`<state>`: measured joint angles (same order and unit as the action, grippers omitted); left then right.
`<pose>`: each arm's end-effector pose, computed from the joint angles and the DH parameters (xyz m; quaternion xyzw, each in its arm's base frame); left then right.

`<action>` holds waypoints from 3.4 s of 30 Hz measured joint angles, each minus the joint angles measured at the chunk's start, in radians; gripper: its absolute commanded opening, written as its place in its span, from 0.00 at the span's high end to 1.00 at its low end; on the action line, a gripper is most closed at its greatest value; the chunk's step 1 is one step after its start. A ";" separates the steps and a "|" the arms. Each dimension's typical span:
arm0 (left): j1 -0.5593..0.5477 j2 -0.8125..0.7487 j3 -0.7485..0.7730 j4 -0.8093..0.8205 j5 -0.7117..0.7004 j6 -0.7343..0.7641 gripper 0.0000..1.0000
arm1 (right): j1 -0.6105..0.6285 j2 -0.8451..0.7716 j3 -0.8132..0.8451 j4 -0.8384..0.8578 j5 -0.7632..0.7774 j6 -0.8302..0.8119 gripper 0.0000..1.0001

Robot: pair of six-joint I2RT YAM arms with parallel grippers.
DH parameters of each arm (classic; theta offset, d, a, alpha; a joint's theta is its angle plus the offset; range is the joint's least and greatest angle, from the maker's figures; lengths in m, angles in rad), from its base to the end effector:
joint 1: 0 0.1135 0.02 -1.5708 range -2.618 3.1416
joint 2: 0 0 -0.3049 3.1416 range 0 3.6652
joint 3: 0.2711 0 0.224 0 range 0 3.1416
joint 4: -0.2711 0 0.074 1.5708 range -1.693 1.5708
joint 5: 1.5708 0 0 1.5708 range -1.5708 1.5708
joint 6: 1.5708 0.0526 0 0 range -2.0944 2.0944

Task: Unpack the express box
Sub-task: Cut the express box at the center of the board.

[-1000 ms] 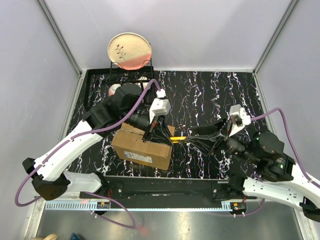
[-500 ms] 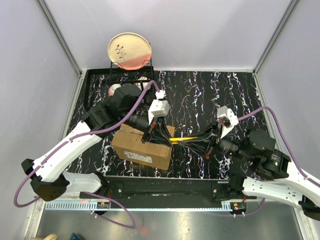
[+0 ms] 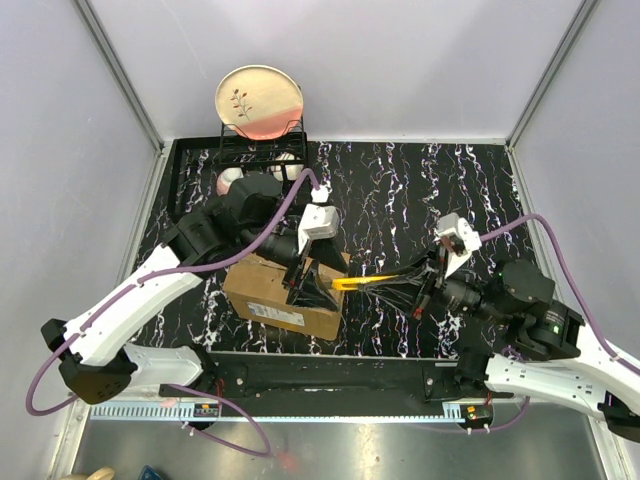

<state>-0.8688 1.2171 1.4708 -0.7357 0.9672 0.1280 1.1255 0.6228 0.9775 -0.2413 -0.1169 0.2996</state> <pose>0.0963 -0.1809 0.4636 0.5735 0.5501 -0.5368 0.2834 0.0286 0.0742 0.4368 -0.3067 0.5914 0.5163 0.5381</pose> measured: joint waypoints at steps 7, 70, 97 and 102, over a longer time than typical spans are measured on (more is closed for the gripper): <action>0.000 -0.053 -0.085 -0.086 -0.296 0.235 0.04 | 0.000 -0.133 -0.097 -0.030 0.190 0.132 1.00; -0.006 -0.265 -0.618 0.240 -0.788 0.975 0.28 | -0.369 0.871 -0.168 0.774 -0.014 0.365 1.00; -0.009 -0.324 -0.622 0.142 -0.701 1.078 0.31 | -0.416 0.903 -0.159 0.704 0.076 0.369 1.00; -0.009 -0.325 -0.622 0.138 -0.698 1.086 0.31 | -0.405 0.982 -0.158 0.719 0.070 0.351 1.00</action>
<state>-0.8780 0.8921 0.8486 -0.5976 0.2695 1.2140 0.7208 1.6051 0.8200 0.4778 -0.0467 0.6502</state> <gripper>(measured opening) 0.692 0.232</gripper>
